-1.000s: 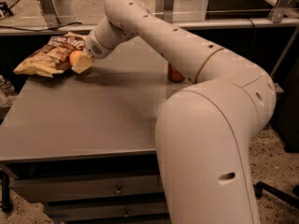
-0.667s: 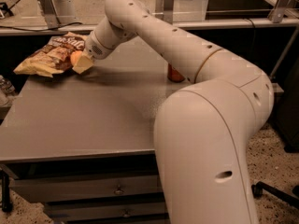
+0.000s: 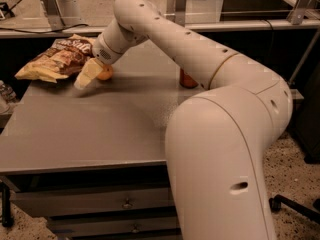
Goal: Move orange near brown chip bag
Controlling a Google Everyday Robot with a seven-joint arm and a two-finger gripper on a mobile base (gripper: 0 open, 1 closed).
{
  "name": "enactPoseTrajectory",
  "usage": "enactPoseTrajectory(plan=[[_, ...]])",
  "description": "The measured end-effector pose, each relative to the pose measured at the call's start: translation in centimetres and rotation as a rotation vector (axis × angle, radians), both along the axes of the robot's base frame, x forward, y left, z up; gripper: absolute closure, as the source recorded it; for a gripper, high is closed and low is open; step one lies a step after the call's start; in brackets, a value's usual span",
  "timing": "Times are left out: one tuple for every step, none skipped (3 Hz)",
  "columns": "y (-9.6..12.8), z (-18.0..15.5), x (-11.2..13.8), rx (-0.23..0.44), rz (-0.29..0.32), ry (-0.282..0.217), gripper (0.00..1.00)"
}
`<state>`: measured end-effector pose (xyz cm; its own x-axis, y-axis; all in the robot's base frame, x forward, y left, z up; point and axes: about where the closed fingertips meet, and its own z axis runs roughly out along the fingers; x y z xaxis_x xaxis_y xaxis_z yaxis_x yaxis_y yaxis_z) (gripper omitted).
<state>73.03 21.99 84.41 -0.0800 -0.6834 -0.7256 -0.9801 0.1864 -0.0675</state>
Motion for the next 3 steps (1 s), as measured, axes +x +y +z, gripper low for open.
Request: enactPoseTrajectory(plan=[[-0.4,0.2,-0.3,0.008,0.005,0.003,0.00],[-1.4,0.4,-0.7,0.011,0.008,0.004,0.00],[-3.1,0.2,-1.2,0.010,0.000,0.010,0.00]])
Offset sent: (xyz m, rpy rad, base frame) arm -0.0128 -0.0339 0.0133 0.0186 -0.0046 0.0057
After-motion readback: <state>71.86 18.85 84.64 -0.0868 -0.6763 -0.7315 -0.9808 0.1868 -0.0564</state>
